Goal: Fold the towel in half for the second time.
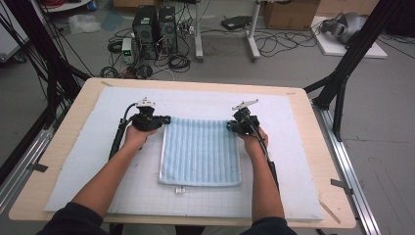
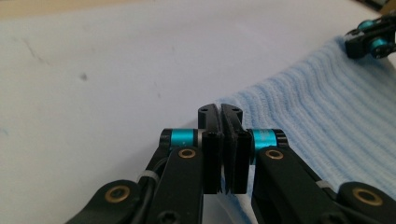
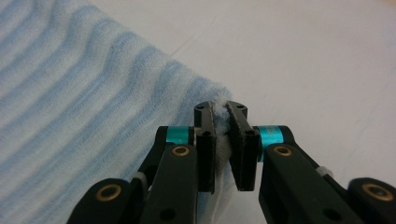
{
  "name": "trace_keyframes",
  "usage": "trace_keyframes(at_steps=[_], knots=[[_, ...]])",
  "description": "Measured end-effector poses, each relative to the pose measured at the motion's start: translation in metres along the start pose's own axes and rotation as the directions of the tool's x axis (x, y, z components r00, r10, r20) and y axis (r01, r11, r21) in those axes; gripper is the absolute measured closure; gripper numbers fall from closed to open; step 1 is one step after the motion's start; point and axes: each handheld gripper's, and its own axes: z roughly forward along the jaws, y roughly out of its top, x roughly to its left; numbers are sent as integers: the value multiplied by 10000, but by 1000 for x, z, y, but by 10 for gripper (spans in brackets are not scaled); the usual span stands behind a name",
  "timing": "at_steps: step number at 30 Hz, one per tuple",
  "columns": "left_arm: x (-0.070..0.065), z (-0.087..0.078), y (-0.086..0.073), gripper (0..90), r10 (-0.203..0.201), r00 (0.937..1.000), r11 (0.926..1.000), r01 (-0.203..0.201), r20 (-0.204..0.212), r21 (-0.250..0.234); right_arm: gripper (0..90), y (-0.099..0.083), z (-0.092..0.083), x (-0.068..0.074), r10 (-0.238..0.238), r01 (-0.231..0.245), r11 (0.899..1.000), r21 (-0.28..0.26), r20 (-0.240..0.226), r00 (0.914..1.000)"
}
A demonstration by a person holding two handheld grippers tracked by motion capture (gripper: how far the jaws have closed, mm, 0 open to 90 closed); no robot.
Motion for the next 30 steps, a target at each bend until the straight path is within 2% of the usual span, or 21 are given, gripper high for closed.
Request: trace_keyframes(at_steps=[2, 5, 6, 8, 11, 16, 19, 23, 30], knots=[[3, 1, 9, 866, 44, 10000, 9999, -44, -44, -104, 825, 7, -2, -3, 36, -29, 9995, -326, 216, 9998], [7, 0, 19, 865, -1, 10000, 9987, -1, -37, -504, 825, 13, -5, -3, -32, 83, 9957, -924, 550, 9985], [7, -1, 20, 865, 48, 10000, 9983, -48, -7, -579, 825, 13, -5, -5, 94, -33, 9935, -1134, 529, 9986], [6, -3, 20, 865, 143, 9997, 9979, -131, 184, -641, 824, 11, -6, -6, 239, -197, 9938, -1095, 372, 9990], [4, -7, 17, 863, 345, 9991, 9973, -327, 265, -657, 824, 10, -8, -5, 184, -155, 9930, -1171, 233, 9996], [0, -16, 13, 862, 383, 9979, 9977, -352, 514, -585, 822, 7, -20, 0, 97, -103, 9884, -1515, -46, 9999], [-6, -24, 10, 862, 489, 9965, 9952, -429, 677, -877, 823, 3, -27, 4, -62, 41, 9856, -1691, -122, 9999], [-13, -33, 3, 861, 719, 9932, 9945, -644, 911, -822, 822, -6, -37, 9, -69, 14, 9807, -1955, -271, 9996], [-28, -53, -8, 861, 1063, 9866, 9862, -887, 1239, -1400, 820, -18, -56, 23, -377, 292, 9746, -2220, -339, 9987]])
